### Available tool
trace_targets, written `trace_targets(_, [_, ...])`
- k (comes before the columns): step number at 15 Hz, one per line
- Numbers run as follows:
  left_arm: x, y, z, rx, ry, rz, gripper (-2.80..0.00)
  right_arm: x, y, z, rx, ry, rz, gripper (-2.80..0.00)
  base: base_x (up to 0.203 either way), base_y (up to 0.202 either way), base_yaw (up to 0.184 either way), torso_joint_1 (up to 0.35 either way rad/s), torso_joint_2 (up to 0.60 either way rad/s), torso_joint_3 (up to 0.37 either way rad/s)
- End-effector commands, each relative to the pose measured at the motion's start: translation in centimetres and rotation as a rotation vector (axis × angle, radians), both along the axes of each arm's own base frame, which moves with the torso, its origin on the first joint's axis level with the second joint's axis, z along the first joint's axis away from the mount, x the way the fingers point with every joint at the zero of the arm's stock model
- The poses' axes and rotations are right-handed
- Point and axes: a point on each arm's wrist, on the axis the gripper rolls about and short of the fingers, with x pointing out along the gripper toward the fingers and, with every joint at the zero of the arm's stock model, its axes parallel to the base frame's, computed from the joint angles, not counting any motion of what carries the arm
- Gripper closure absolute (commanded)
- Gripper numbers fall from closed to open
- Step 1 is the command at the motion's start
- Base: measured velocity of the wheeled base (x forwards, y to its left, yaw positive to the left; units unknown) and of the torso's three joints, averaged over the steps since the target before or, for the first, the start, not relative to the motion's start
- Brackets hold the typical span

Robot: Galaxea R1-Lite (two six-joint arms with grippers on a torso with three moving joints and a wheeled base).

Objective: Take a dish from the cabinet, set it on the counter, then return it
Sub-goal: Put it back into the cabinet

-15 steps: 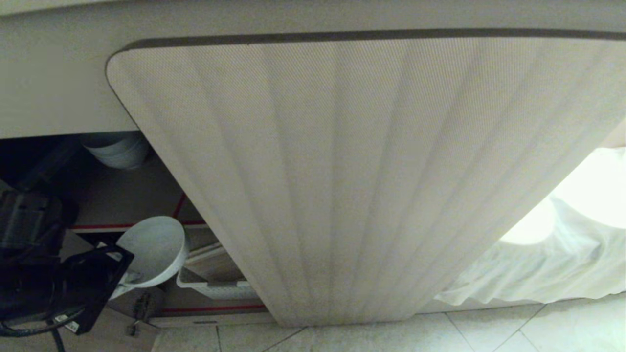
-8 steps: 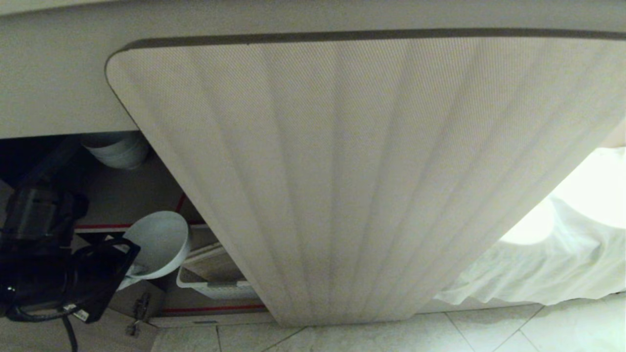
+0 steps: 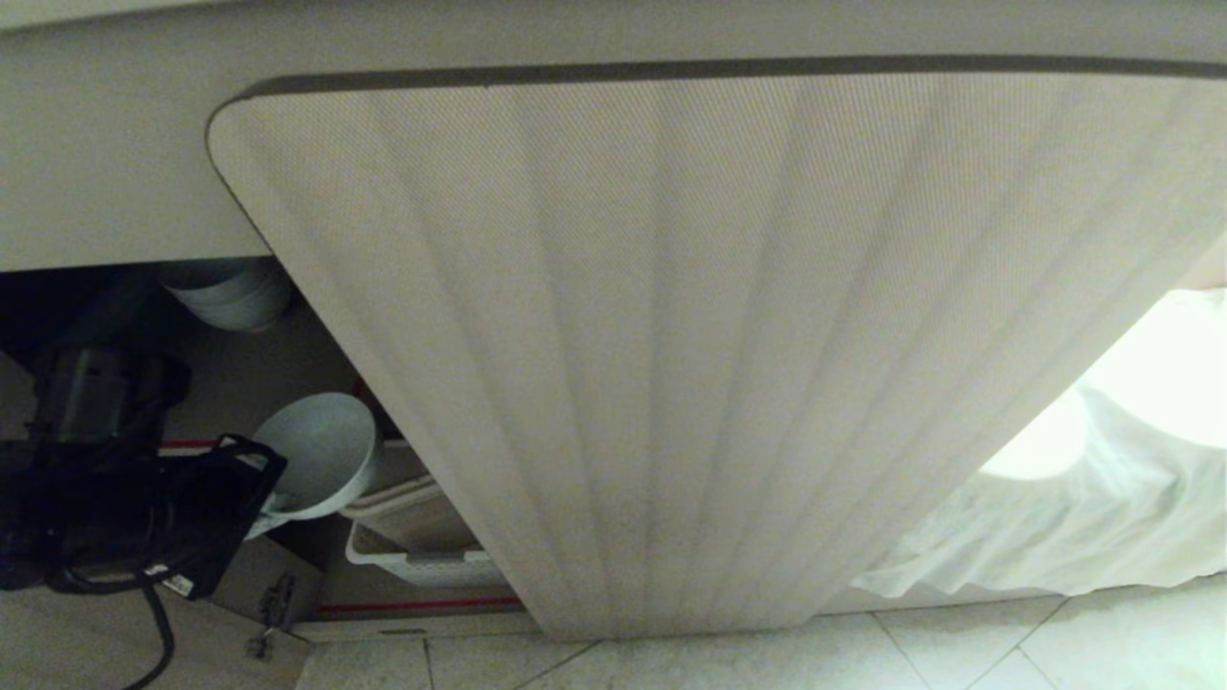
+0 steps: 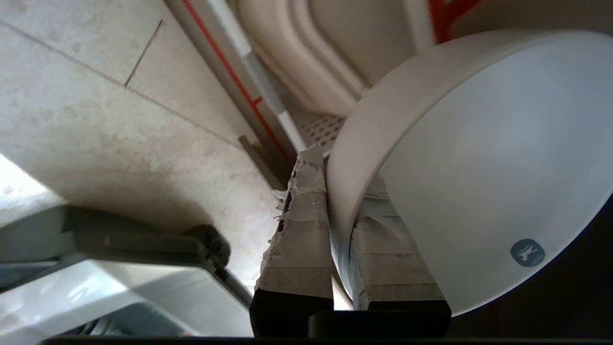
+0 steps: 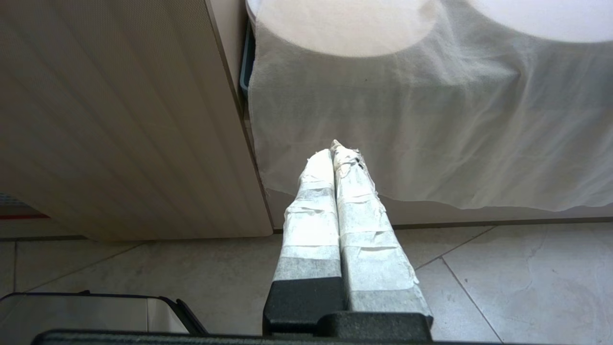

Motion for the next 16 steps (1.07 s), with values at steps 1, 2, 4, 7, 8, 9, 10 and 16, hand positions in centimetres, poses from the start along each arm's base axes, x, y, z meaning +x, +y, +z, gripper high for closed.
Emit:
trace_targets(1, [0.7, 0.2, 0.2, -0.003, -0.007, 0.014, 0.00, 0.0, 0.0, 0.0, 0.001, 0.000, 0.000, 0.00, 0.000, 0.000, 0.000, 0.000, 0.00, 0.000])
trace_targets(2, [0.9, 0.4, 0.4, -0.003, -0.015, 0.020, 0.00, 0.0, 0.0, 0.0, 0.001, 0.000, 0.000, 0.00, 0.000, 0.000, 0.000, 0.000, 0.00, 0.000])
trace_targets(4, [1.1, 0.6, 0.7, -0.005, -0.026, 0.024, 0.00, 0.0, 0.0, 0.0, 0.001, 0.000, 0.000, 0.00, 0.000, 0.000, 0.000, 0.000, 0.00, 0.000])
trace_targets(7, [1.2, 0.6, 0.7, -0.005, -0.027, 0.026, 0.00, 0.0, 0.0, 0.0, 0.001, 0.000, 0.000, 0.00, 0.000, 0.000, 0.000, 0.000, 0.00, 0.000])
trace_targets(8, [1.3, 0.6, 0.8, -0.006, -0.029, 0.027, 0.00, 0.0, 0.0, 0.0, 0.001, 0.000, 0.000, 0.00, 0.000, 0.000, 0.000, 0.000, 0.00, 0.000])
trace_targets(9, [1.6, 0.7, 0.7, -0.006, -0.026, 0.030, 0.00, 0.0, 0.0, 0.0, 0.001, 0.000, 0.000, 0.00, 0.000, 0.000, 0.000, 0.000, 0.00, 0.000])
trace_targets(10, [1.7, 0.7, 0.7, -0.006, -0.026, 0.031, 0.00, 0.0, 0.0, 0.0, 0.001, 0.000, 0.000, 0.00, 0.000, 0.000, 0.000, 0.000, 0.00, 0.000])
trace_targets(16, [3.2, 0.7, 0.4, -0.006, -0.014, 0.035, 0.00, 0.0, 0.0, 0.0, 0.001, 0.000, 0.000, 0.00, 0.000, 0.000, 0.000, 0.000, 0.00, 0.000])
